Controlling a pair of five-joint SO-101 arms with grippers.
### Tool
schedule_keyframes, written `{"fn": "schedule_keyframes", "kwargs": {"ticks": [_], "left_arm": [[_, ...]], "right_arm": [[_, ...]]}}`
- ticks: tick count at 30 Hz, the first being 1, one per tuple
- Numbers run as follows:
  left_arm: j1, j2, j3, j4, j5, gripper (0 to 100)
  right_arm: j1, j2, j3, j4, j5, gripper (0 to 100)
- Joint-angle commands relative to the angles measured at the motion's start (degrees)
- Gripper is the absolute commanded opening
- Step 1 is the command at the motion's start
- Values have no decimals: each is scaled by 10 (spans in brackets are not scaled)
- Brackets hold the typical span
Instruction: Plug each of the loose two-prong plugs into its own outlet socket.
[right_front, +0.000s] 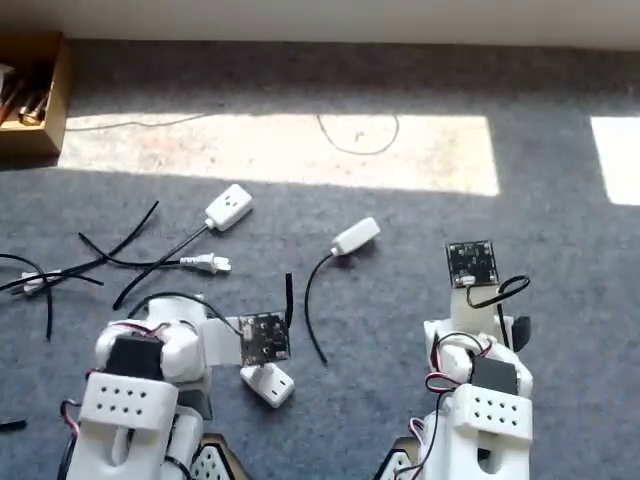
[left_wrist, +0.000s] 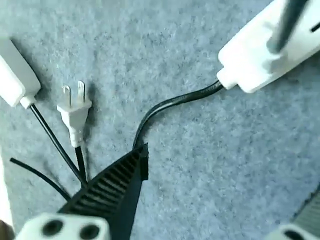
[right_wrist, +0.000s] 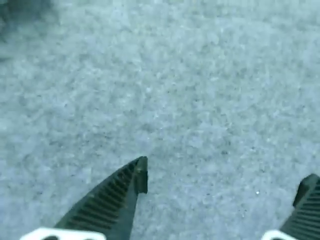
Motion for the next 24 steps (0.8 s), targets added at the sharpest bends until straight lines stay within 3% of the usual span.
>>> {"fn": "schedule_keyframes", "kwargs": {"ticks": [1, 8, 14, 18, 22, 24], "left_arm": [[76, -15, 15, -10, 1, 491], [176, -15, 18, -86, 78, 489], [182, -15, 66, -154, 132, 484], [182, -15, 123, -205, 159, 428], [191, -15, 159, -213, 164, 422], [208, -15, 168, -214, 202, 421]], "right_arm": [[6, -8, -2, -12, 0, 429], [5, -8, 3, -12, 0, 429], [4, -8, 25, -43, 0, 429], [4, -8, 25, -44, 0, 429], [-12, -8, 25, -44, 0, 429], [-19, -8, 26, -44, 0, 429]]}}
